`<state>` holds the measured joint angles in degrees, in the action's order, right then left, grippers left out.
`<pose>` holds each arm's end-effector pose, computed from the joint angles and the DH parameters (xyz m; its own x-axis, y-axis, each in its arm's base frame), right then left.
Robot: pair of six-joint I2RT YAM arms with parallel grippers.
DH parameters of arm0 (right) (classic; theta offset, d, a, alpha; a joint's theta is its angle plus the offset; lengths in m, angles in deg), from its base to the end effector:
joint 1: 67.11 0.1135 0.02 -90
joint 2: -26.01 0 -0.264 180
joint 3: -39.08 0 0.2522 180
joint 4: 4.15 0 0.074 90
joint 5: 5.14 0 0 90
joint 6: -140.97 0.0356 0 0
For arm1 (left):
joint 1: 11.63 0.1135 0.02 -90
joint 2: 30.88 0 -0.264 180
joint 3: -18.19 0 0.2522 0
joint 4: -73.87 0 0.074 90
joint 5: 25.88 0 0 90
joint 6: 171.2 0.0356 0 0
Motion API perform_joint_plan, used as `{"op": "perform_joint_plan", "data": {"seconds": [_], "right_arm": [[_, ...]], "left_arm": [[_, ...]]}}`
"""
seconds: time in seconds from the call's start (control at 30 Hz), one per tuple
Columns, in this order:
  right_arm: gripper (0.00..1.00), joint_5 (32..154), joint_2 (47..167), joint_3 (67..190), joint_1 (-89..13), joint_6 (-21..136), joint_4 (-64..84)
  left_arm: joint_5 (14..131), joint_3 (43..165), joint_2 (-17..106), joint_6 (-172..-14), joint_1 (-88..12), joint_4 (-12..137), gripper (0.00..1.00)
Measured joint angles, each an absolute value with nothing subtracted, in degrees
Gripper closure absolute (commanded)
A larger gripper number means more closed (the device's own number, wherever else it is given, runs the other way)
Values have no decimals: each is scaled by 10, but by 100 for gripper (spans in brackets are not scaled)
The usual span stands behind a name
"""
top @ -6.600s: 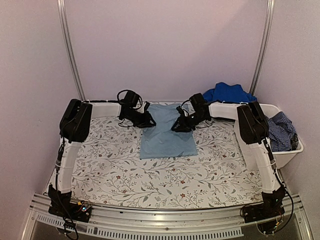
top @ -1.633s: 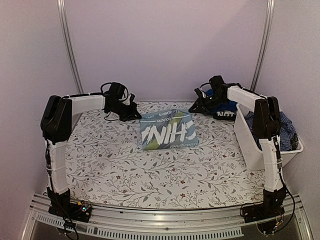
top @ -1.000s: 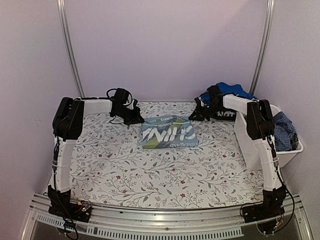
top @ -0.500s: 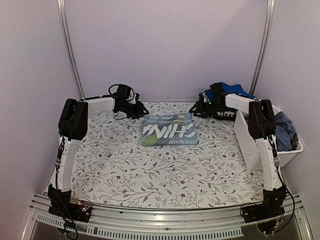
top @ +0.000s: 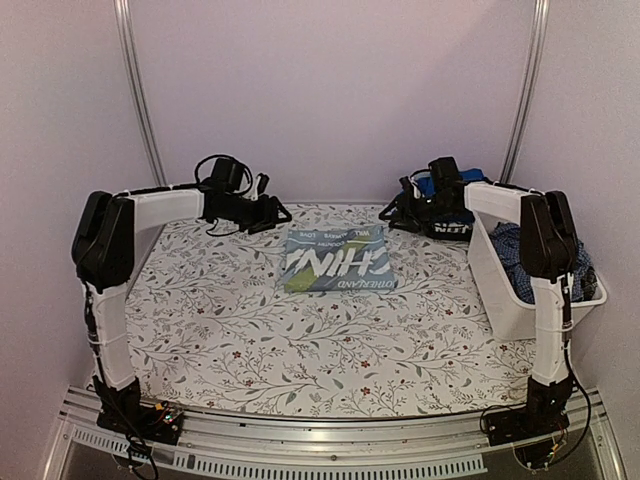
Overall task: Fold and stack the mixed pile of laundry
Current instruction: Move the square-folded T-shirt to the center of the board.
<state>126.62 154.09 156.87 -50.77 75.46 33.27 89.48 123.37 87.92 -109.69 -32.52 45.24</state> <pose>0.4718 0.1630 0.2019 -0.9113 0.0551 -0.4081 -0.2881 0.6229 0.7273 0.4345 -0.1821 0.2141 -0.8471 -0.1381 -0.5132 0.2439 0.7570 -0.6062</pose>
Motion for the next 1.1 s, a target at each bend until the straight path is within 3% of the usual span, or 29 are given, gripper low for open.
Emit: {"op": "perform_joint_plan", "data": {"seconds": [0.2, 0.5, 0.87, 0.97, 1.1], "right_arm": [[56, 1340, 1557, 1564, -461, 757, 277], [58, 1376, 1675, 1572, -447, 762, 266], [56, 1396, 1564, 1371, -408, 742, 205], [54, 1394, 1506, 1293, -369, 740, 226], [52, 1383, 1434, 1241, -334, 734, 291]], "left_arm": [[947, 1263, 941, -1101, -369, 491, 42], [965, 1299, 1049, -1118, -387, 502, 45], [983, 1022, 889, -1112, -404, 594, 45], [980, 935, 822, -1107, -424, 595, 37], [972, 818, 692, -1108, -457, 568, 7]]}}
